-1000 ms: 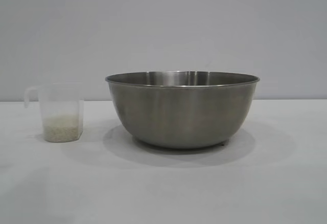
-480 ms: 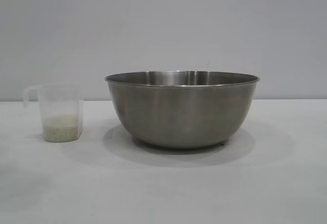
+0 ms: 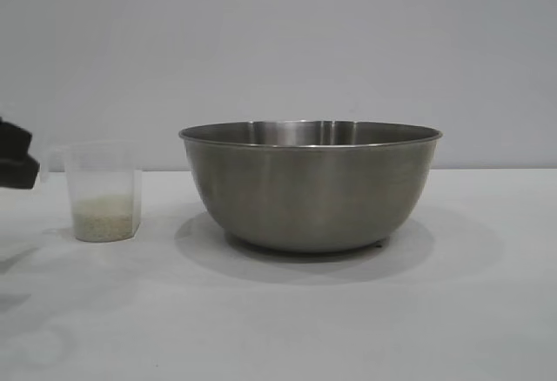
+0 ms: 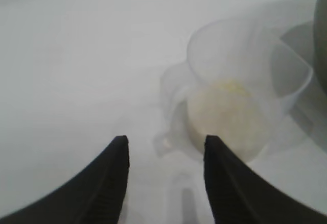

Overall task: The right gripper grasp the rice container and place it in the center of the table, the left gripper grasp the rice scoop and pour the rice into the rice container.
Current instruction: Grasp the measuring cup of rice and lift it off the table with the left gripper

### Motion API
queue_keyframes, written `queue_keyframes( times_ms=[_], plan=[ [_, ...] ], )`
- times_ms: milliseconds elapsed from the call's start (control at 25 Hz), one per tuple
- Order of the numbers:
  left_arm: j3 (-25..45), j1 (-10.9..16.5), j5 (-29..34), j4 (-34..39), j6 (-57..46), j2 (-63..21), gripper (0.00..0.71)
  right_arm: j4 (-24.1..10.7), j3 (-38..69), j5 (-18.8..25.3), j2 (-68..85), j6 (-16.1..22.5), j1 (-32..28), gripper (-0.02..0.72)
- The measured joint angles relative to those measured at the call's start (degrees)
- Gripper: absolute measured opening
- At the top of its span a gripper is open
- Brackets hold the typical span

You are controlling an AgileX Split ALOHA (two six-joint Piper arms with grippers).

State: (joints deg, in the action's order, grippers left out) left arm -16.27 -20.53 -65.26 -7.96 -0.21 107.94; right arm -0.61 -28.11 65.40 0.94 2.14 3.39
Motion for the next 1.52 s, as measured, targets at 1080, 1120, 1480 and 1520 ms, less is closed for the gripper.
queue_keyframes(
  times_ms=[1080,1120,1480,1520],
  plan=[
    [-1.54,0.0,-0.13,-1.19,0.21,0.04,0.279,0.0,0.0,0.0,0.0,-0.69,0.0,0.505],
    [-1.54,0.0,-0.13,-0.94,0.13,0.38,0.236,0.0,0.0,0.0,0.0,-0.69,0.0,0.505],
    [-2.31,0.0,-0.34,-0.28,-0.74,4.95,0.248,0.0,0.0,0.0,0.0,-0.69,0.0,0.505],
    [-2.77,0.0,-0.34,-0.41,-0.74,5.18,0.248,0.0,0.0,0.0,0.0,-0.69,0.0,0.505]
  ],
)
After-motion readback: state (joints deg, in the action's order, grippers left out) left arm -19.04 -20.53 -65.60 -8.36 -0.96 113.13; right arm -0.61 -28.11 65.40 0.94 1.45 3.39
